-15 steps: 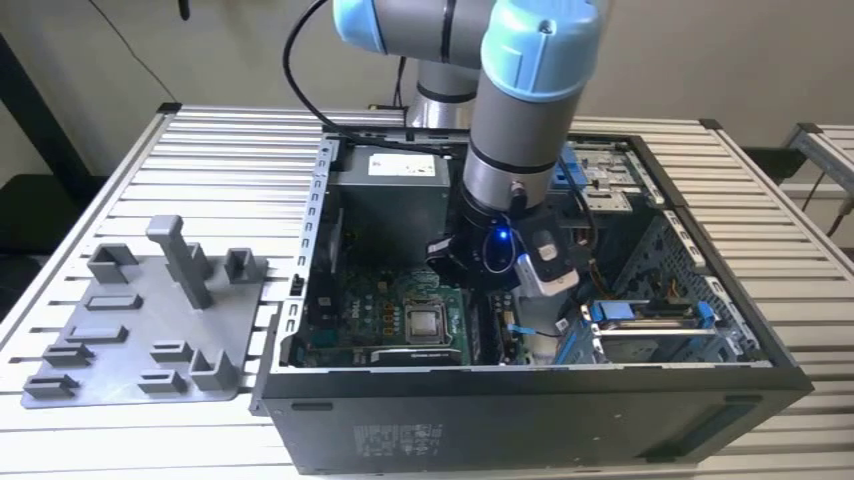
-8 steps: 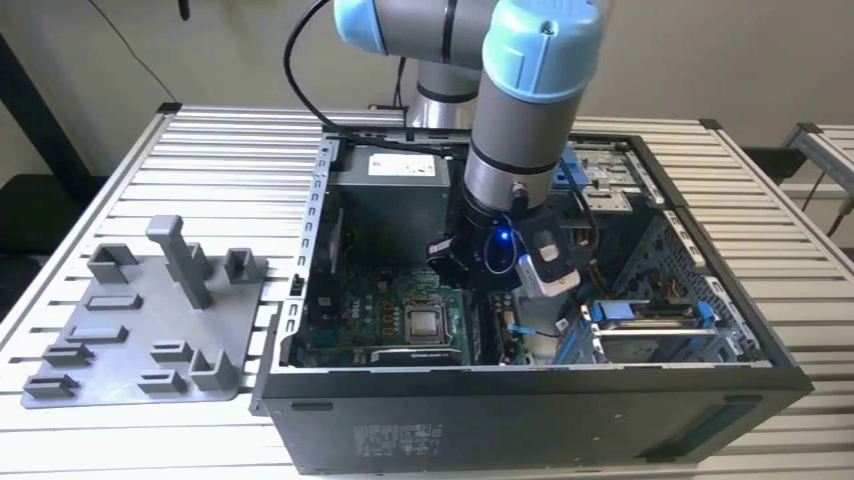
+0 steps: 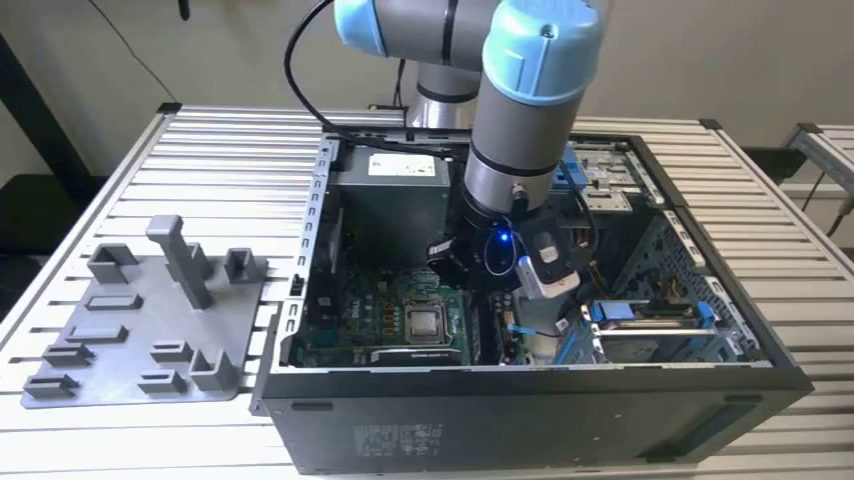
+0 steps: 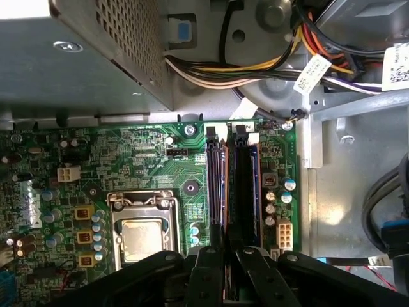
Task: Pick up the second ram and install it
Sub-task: 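Insert the second ram into the second slot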
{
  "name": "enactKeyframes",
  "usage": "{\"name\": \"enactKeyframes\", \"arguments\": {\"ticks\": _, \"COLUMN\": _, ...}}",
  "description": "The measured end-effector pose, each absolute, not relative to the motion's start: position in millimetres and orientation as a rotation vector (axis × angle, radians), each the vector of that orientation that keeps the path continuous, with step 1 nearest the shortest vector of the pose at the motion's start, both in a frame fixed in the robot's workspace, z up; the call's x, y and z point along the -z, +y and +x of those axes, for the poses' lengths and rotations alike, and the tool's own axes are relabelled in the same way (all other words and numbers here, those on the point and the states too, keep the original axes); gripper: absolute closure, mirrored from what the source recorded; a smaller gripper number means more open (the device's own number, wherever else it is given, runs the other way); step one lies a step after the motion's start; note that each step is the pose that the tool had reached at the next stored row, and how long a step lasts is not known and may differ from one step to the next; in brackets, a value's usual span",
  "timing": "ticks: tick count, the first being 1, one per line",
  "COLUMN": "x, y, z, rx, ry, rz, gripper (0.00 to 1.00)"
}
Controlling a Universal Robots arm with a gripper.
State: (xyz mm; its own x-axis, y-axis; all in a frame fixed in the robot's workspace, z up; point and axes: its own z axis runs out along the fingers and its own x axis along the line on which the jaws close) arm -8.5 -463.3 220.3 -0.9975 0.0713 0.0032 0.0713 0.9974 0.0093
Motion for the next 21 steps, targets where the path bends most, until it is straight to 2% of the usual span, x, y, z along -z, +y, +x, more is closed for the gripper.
{"name": "enactKeyframes", "arguments": {"ticks": 14, "x": -219.6, "y": -463.3, "z": -6.8, "rx": 0.014, "ry": -3.136, "rz": -0.097, "gripper": 0.86}}
{"name": "enactKeyframes", "arguments": {"ticks": 21, "x": -228.4, "y": -463.3, "z": -6.8, "rx": -0.006, "ry": -3.136, "rz": -0.095, "gripper": 0.86}}
